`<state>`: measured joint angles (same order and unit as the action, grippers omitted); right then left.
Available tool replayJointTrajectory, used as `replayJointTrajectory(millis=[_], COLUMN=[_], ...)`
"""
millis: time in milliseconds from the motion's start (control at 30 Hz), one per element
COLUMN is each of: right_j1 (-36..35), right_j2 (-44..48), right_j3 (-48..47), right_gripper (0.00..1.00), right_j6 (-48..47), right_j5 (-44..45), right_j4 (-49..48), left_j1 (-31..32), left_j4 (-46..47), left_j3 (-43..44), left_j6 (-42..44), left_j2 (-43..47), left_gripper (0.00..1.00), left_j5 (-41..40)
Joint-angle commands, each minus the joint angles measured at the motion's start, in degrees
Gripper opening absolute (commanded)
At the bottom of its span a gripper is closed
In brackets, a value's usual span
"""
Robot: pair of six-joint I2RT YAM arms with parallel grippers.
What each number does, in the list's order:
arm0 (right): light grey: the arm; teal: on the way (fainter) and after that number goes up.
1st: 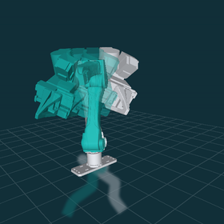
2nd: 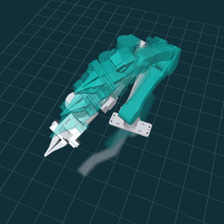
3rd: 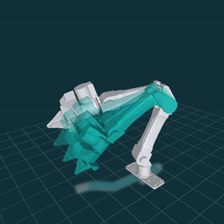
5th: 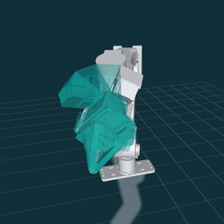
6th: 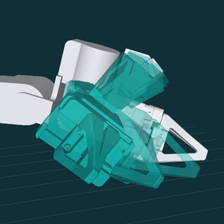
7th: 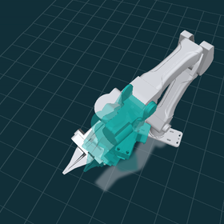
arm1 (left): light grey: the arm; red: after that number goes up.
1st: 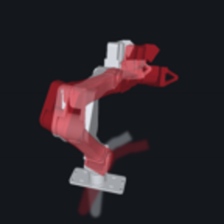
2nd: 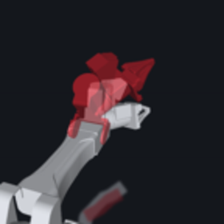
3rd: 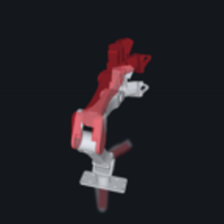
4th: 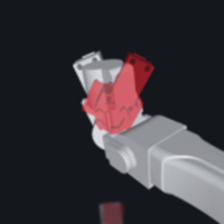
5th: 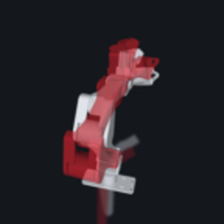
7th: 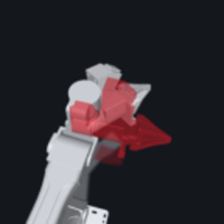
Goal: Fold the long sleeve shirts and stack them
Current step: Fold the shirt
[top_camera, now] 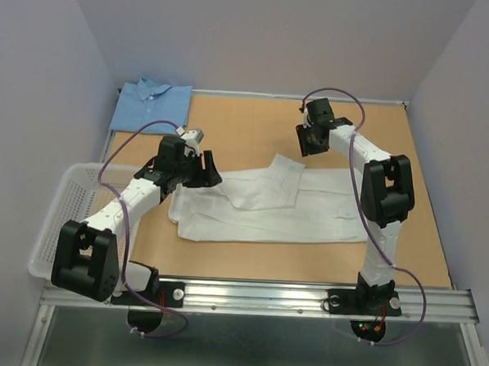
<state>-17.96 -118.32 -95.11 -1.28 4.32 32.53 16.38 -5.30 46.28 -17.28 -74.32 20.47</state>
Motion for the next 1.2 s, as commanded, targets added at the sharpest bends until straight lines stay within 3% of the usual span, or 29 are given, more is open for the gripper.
replayJointTrajectory(millis=[0,867,1167], right_j1=[-0.1,-0.4,-2.3], right_j2=[-0.4,-6.2,-7.4], right_j3=[-1.9,1.6,2.7], right_gripper=[0.46,0.45,0.4], right_j6=[0.6,3.6,5.0], right_j5=[-0.2,-3.9,0.9], right_j4=[2.5,3.4,7.4], left_j1=[-0.5,-0.7,-0.9], left_j4=[2.4,2.3,2.3], left_j3=[-1.0,-1.1,-1.0], left_j6=[-0.6,-0.3,-0.2], left_j2=[1.6,0.4,0.1], left_gripper=[0.71,0.71,0.71], left_j5=[1.1,1.4,1.2])
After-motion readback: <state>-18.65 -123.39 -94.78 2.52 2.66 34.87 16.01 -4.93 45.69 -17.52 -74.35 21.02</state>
